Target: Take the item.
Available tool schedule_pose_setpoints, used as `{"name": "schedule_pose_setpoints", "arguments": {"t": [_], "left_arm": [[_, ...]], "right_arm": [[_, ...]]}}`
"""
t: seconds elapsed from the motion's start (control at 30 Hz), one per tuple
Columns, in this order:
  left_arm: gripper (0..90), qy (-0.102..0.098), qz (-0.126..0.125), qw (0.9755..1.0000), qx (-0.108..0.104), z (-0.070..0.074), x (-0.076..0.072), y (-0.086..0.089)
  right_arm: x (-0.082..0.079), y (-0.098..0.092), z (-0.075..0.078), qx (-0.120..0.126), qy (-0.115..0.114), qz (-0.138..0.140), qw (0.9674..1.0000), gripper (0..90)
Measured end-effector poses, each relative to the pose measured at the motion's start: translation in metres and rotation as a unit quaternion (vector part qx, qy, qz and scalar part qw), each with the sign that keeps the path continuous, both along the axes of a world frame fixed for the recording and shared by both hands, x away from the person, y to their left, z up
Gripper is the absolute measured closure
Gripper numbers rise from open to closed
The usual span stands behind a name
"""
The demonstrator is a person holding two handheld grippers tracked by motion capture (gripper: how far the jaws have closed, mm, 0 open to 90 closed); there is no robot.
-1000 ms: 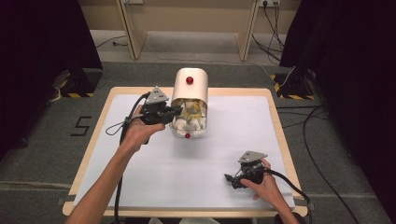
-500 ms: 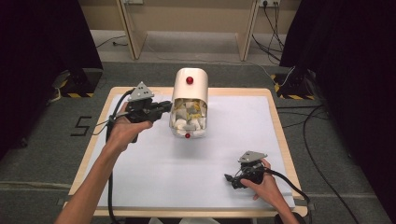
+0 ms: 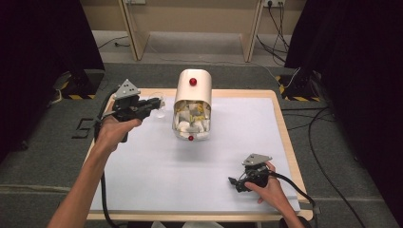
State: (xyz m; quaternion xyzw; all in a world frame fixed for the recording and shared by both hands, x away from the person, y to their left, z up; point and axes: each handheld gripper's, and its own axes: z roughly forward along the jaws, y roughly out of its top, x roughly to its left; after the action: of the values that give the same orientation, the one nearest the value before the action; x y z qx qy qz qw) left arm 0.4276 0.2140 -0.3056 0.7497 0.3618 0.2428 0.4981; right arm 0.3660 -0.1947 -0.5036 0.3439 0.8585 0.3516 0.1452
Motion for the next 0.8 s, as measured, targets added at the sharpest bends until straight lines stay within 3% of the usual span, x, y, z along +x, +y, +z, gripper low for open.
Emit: {"name": "schedule_pose_setpoints", "arguments": {"t": [0.23,0.5,0.8], "left_arm": [[84.0,0.003,0.028,0.9996,-0.003,-0.019,0.020,0.007],[84.0,-0.003,0.063,0.9979,0.013,-0.037,0.046,0.007],[83.9,-0.002,0.084,0.9965,-0.001,-0.050,0.074,0.008]], "right_arm": [[0.000,0.000,0.000,0.001,0.001,0.000,1.0000,3.0],[0.000,0.000,0.000,0.001,0.001,-0.001,1.0000,3.0],[0.000,0.000,0.000,0.001,0.001,-0.001,1.0000,3.0]]}}
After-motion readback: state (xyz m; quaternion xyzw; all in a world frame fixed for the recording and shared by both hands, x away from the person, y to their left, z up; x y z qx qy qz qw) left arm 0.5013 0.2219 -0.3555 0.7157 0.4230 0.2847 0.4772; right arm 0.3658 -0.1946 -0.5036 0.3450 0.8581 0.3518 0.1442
